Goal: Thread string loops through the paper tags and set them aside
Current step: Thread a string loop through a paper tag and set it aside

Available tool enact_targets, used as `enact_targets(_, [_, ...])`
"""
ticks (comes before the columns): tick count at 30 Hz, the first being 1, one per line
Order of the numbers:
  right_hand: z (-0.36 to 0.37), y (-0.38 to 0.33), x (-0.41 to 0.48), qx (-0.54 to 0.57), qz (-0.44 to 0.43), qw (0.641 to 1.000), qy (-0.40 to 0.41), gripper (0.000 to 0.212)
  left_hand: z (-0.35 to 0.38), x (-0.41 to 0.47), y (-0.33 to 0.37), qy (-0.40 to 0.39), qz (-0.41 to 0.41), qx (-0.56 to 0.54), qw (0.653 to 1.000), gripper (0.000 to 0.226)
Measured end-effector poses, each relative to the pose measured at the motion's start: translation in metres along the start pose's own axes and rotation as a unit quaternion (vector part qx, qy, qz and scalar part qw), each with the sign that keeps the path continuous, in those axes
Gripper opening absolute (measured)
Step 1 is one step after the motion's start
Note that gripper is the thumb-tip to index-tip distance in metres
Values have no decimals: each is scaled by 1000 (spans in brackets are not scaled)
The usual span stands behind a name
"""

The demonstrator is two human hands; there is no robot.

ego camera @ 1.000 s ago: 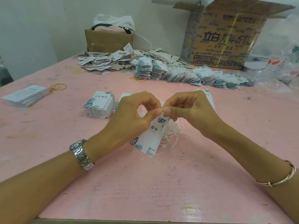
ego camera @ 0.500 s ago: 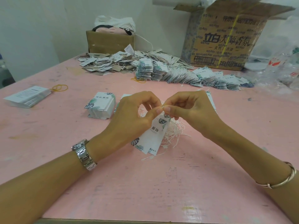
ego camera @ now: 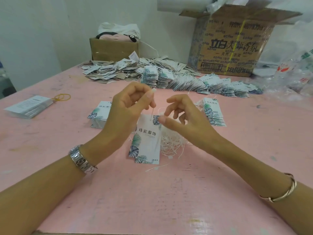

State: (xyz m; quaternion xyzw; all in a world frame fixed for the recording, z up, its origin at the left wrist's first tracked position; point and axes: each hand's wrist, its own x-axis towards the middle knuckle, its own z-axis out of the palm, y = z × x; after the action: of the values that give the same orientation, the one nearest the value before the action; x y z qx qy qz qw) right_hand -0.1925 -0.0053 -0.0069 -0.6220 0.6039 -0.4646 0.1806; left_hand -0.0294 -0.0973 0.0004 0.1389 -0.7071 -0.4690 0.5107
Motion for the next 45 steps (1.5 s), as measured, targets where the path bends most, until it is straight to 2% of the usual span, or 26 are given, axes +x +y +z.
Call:
enact_targets(4, [12,-2,-2,30,-12,999,-26,64,2,1,0,16,7,-44,999,4])
enact_targets(8, [14,-1,-1,83,-17,996,-37,56,2,2,1,36,-3,-77,996,5])
enact_targets(16, [13,-1,-1,197,-35,979,-22,50,-6,8,3,135,-61,-153,977,14])
enact_targets(19, [12,-4,-2,229,-33,972,-32,36,-7,9,3,157,-76,-176,969,12])
enact_targets(22, [13,-2,-3,220,-39,974,-49,18,-7,10,3,174,-78,-184,964,11])
enact_targets(25, [15,0,-3,226,-38,971,-64,11,-8,11,3,194,-84,-189,959,11])
enact_targets(37, [10,1,-2,222,2,974,-47,13,-12,15,-3,261,-115,-210,935,10])
enact_targets(42, [10,3,0,209,-7,978,3,9,-16,16,-8,279,-152,-243,917,10])
enact_targets(45, [4,4,3,186,-6,982,37,9,-17,15,-9,256,-151,-221,929,8])
